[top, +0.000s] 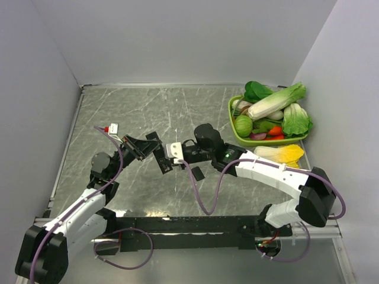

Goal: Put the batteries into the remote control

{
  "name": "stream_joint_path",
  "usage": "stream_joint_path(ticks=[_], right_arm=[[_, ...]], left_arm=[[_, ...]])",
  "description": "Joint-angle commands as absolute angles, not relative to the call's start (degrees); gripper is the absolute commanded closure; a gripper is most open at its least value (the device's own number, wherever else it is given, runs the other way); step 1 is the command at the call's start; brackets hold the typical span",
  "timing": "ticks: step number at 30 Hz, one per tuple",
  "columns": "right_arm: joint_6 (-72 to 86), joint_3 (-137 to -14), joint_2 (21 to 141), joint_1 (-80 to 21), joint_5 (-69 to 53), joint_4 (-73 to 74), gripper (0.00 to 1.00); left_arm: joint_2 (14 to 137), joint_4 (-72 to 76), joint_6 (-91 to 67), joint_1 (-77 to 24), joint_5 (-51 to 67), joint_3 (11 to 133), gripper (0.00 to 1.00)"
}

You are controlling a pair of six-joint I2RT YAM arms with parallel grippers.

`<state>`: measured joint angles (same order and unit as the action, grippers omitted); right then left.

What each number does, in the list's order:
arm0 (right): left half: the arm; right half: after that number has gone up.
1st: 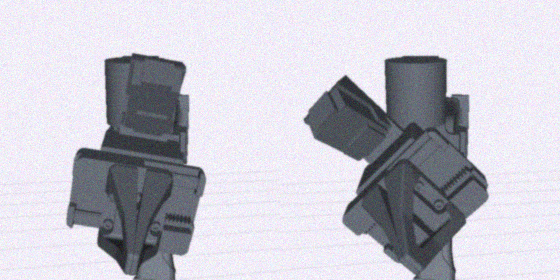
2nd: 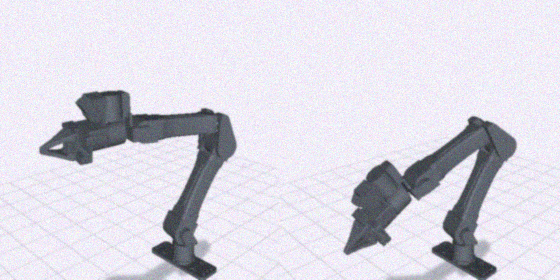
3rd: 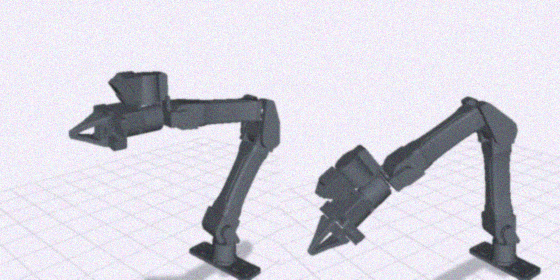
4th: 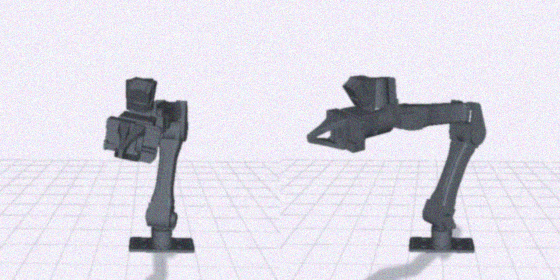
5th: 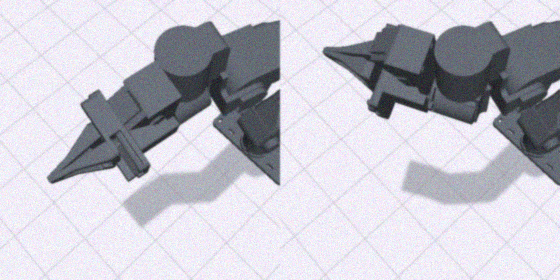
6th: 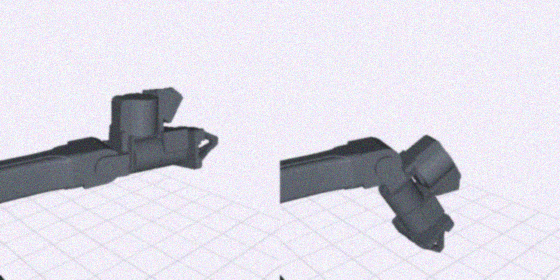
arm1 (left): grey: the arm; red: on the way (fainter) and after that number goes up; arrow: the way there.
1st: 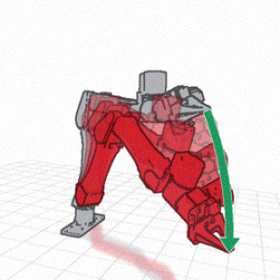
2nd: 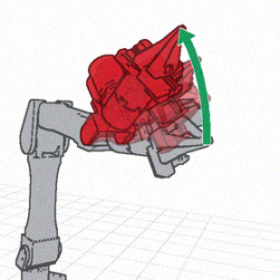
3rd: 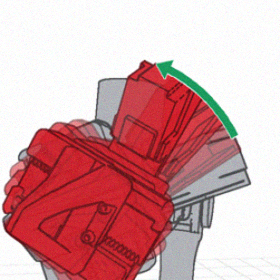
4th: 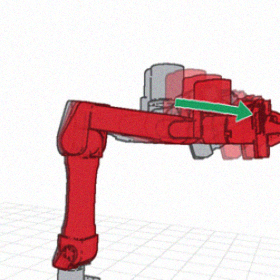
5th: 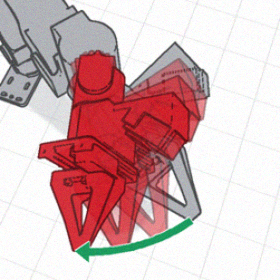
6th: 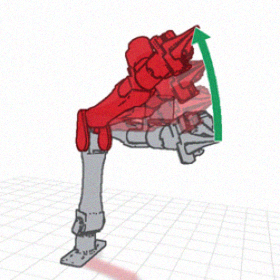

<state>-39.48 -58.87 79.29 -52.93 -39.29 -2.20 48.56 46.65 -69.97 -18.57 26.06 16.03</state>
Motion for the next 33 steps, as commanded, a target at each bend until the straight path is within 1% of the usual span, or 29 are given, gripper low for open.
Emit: stream_joint_path(ticks=[1,3,10,12,17,20,26,27,29,33], right_arm=[[-36.6,-53.1,80.6,-53.3,-32.5,4.5,0.81],[-36.8,-51.6,80.6,-53.2,-29.4,1.9,0.79],[-40.7,-49.4,81.0,-54.1,-20.2,-2.5,0.75],[-42.0,-49.2,81.1,-54.9,-18.3,-3.2,0.70],[-43.9,-47.8,80.2,-56.9,-11.0,-7.7,0.68],[-43.9,-48.6,79.5,-57.8,-11.8,-6.8,0.66],[-39.8,-52.2,75.5,-58.2,-17.7,-4.5,0.59],[-39.4,-52.5,75.0,-58.5,-19.1,-4.6,0.55],[-38.5,-53.3,74.0,-58.4,-19.9,-4.6,0.53],[-37.8,-54.0,73.5,-58.4,-21.4,-4.8,0.52]], left_arm=[[45.2,60.3,-74.0,-18.6,24.8,20.2,0.99],[45.0,60.3,-73.5,-18.6,25.5,20.5,0.99],[44.3,60.5,-73.2,-18.6,27.3,21.4,0.99],[44.1,60.1,-73.0,-18.6,27.6,21.6,0.99],[43.9,58.7,-72.2,-18.6,27.9,21.8,0.99],[43.8,57.4,-71.6,-18.6,27.7,21.6,0.99],[43.4,52.9,-69.6,-18.7,25.5,20.2,0.99],[43.4,52.1,-69.4,-18.7,25.2,19.6,0.98],[43.4,51.0,-69.3,-18.6,24.1,19.2,0.99],[43.4,48.4,-68.1,-18.7,23.6,19.3,0.99]])
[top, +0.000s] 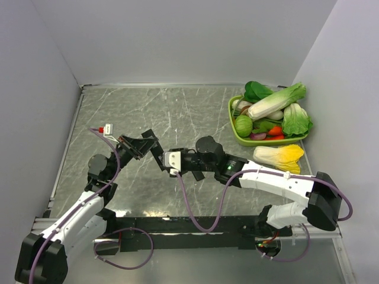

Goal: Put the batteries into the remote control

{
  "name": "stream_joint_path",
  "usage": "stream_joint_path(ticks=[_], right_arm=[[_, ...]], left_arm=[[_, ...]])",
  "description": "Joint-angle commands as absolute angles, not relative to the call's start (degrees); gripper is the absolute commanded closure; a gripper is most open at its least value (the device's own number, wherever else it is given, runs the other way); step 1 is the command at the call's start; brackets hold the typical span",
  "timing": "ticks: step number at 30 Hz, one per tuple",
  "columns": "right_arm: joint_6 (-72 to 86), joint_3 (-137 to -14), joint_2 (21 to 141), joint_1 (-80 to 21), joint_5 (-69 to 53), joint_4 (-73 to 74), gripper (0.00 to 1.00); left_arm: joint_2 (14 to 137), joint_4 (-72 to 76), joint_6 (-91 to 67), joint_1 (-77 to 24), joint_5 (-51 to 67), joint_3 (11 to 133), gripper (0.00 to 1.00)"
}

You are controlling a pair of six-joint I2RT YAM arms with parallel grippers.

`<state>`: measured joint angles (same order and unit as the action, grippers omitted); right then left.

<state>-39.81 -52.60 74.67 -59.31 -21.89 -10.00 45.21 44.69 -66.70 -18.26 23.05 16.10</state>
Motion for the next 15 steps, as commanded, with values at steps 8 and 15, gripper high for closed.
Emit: stream_joint_path(ticks=[8,15], right_arm=[[-30.8,-56.7,71.9,-58.3,-22.6,-5.7,0.46],[-16.3,-62.0,70.7,-56.3,-23.2,-2.2,0.18]], left_arm=[[43.1,47.5,-67.1,-18.7,23.4,19.1,0.99],[43.1,49.2,-66.4,-18.7,23.9,18.5,0.99]])
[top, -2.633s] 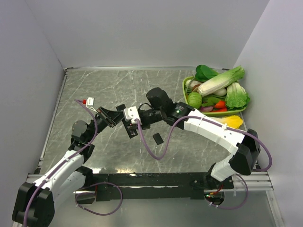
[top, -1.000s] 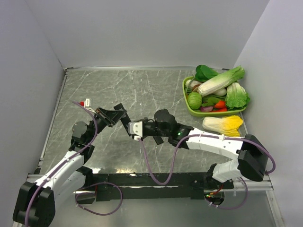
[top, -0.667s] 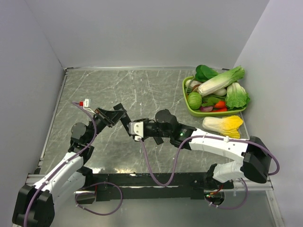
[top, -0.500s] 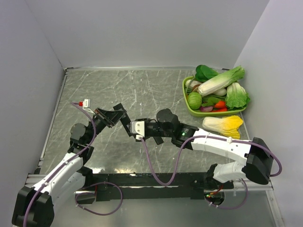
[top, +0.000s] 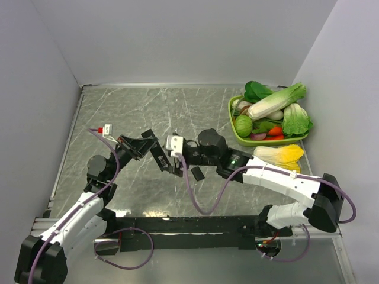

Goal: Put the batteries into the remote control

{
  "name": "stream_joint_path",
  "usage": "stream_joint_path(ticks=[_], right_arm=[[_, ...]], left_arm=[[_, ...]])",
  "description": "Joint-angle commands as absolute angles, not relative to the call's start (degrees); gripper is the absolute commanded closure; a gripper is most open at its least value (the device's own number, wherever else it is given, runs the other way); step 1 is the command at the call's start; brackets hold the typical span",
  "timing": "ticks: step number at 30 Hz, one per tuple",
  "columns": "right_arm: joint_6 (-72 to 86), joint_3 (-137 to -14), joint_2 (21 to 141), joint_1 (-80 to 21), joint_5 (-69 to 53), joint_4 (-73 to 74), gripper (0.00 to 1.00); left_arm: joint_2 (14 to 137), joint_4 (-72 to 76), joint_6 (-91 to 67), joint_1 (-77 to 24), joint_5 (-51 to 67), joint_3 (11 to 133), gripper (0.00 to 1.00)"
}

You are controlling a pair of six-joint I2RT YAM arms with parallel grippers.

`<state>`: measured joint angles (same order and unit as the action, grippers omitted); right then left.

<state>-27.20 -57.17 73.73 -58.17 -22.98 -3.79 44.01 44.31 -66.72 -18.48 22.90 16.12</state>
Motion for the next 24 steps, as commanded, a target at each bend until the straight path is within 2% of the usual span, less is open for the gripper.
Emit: stream_joint_path(ticks=[1,2,5,10,16,24], right_arm=[[-11.0,-62.5,70.4,-55.9,-22.3,-2.2,0.14],[-8.5,-62.8,70.6,-55.4,-21.1,-1.8,0.09],[1.6,-64.4,71.2,-52.7,-20.8,1.4,0.05],[15.5,-66.7,74.6,-48.8,-26.4,4.8,0.05],[25.3,-67.7,78.8,-47.6,-32.9,1.7,0.06],[27.2,-69.6,82.7,-47.5,-36.6,0.3,0.11]], left_arm=[[43.1,49.4,-66.3,-18.7,23.9,18.5,0.99],[43.2,49.7,-66.3,-18.7,24.1,18.5,0.99],[43.2,51.1,-66.4,-18.7,24.2,18.2,0.99],[43.9,52.9,-66.5,-18.7,23.8,18.5,0.99],[44.3,54.2,-66.9,-18.7,23.6,19.0,0.99],[44.4,54.8,-67.1,-18.8,23.9,19.7,0.99]])
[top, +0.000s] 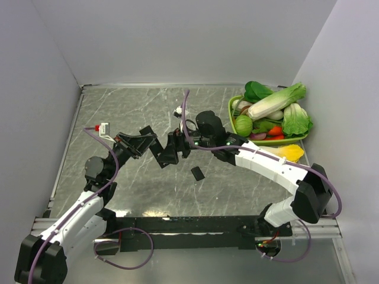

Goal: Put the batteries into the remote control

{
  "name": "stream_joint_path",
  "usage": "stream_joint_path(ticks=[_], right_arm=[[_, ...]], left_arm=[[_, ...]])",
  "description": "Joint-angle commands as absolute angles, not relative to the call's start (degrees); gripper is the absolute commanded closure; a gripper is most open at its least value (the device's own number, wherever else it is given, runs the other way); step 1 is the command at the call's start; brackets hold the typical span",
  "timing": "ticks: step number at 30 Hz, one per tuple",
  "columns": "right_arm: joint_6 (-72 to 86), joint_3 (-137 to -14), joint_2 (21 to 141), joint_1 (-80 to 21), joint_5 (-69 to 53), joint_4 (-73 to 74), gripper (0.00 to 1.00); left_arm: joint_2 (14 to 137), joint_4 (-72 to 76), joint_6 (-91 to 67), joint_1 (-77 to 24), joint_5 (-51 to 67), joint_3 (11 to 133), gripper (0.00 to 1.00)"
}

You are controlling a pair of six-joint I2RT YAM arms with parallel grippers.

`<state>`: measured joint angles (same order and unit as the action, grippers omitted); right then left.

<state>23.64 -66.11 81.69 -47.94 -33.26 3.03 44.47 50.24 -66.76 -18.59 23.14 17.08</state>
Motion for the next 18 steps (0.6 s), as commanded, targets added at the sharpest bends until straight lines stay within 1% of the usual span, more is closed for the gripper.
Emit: stream_joint_path(ticks=[1,5,8,18], right_arm=[[27.6,-69.6,82.9,-47.5,-36.9,0.3,0.12],[29.1,-68.8,82.6,-46.8,-36.9,-2.2,0.16],[30.4,-68.2,82.5,-46.1,-38.0,-3.9,0.18],[30.9,-68.8,83.8,-46.0,-38.8,-2.9,0.22]], left_arm=[[44.3,54.8,-67.2,-18.8,23.9,19.7,0.99],[44.4,54.9,-67.1,-18.9,24.2,20.0,0.99],[44.5,55.0,-67.1,-18.9,24.1,20.0,0.99],[44.4,55.5,-67.3,-19.0,24.2,20.0,0.99]])
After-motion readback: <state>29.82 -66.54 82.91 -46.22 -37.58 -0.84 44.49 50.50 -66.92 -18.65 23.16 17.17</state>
